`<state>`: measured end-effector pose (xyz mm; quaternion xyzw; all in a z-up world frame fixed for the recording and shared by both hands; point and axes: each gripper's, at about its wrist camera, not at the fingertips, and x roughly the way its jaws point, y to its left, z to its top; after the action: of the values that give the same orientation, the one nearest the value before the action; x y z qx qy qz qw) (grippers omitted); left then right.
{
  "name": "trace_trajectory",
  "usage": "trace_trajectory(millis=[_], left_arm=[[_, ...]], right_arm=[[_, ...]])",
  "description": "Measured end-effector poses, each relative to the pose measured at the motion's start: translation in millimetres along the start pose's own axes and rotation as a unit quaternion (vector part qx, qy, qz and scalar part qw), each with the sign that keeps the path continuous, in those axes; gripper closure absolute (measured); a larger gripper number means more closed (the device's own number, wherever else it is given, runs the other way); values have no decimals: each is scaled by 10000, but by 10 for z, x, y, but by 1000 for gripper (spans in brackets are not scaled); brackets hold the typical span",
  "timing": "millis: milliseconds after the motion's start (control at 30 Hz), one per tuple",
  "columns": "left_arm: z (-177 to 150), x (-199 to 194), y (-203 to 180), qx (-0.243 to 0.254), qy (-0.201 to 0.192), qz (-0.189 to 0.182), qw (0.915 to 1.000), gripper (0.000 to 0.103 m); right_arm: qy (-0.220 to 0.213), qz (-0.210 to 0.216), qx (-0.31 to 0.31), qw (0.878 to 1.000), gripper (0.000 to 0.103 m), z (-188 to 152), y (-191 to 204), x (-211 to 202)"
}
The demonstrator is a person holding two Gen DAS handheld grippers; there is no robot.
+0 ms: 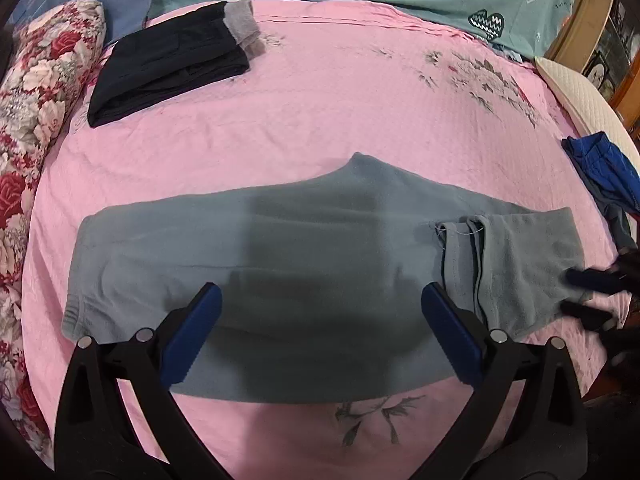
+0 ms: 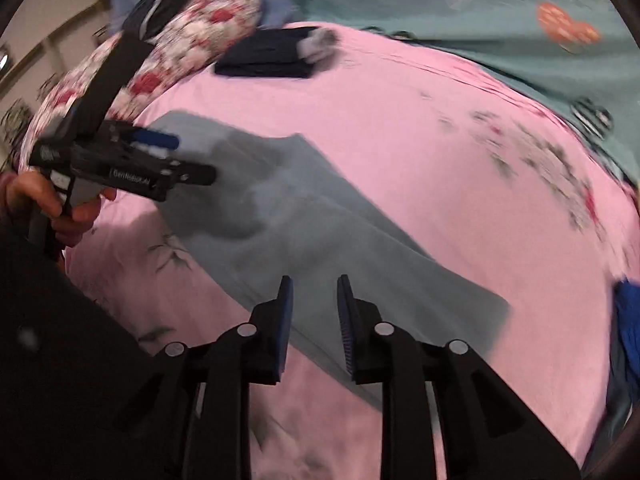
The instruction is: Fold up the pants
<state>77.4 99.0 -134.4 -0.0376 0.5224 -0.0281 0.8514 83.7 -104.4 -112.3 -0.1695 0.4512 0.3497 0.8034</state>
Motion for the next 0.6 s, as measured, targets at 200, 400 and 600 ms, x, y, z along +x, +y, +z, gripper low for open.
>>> trace_trajectory(millis=[200, 400, 600], left_arm=[[-129, -97, 203, -156, -25, 47, 9999, 2], [-255, -59, 366, -315, 113, -13, 9994, 2], [-282, -19, 411, -289, 139, -113, 9994, 2]], right_arm=[[275, 117, -129, 9995, 80, 37, 151, 397], [406, -26, -160, 9990, 67, -9, 265, 546], [372, 226, 395, 9983, 88, -42, 140, 490]])
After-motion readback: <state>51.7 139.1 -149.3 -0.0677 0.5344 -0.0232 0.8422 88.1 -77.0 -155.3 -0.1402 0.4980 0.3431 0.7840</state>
